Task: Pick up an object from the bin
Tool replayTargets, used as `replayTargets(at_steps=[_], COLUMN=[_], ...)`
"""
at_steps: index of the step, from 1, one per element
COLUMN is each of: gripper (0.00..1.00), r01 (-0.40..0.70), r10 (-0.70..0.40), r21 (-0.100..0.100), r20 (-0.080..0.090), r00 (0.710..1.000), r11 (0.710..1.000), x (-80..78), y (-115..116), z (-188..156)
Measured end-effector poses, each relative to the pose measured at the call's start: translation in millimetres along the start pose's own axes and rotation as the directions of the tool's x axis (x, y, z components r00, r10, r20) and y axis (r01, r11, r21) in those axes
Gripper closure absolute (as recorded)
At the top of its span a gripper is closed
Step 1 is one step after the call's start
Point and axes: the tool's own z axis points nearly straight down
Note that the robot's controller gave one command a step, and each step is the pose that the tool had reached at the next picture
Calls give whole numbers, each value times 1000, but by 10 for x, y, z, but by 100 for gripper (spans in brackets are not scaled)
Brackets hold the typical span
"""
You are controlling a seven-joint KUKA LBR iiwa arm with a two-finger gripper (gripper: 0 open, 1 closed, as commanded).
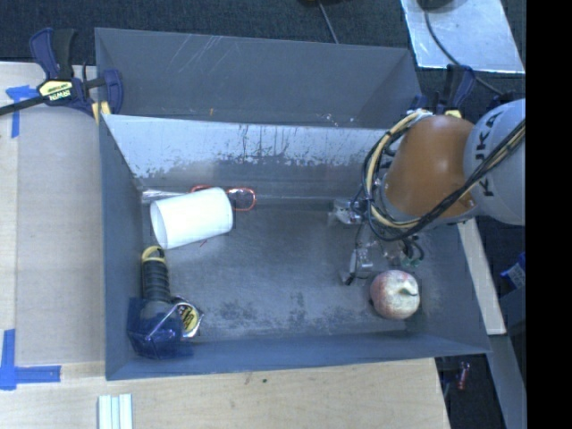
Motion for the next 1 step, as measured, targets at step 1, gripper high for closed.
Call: replayTargets(at_steps=[1], gripper=[0], r01=[87], r10=[-87], r21=[5], r20=[4], r00=[996], r11=[996], x=[186], y=[54], z=[-29])
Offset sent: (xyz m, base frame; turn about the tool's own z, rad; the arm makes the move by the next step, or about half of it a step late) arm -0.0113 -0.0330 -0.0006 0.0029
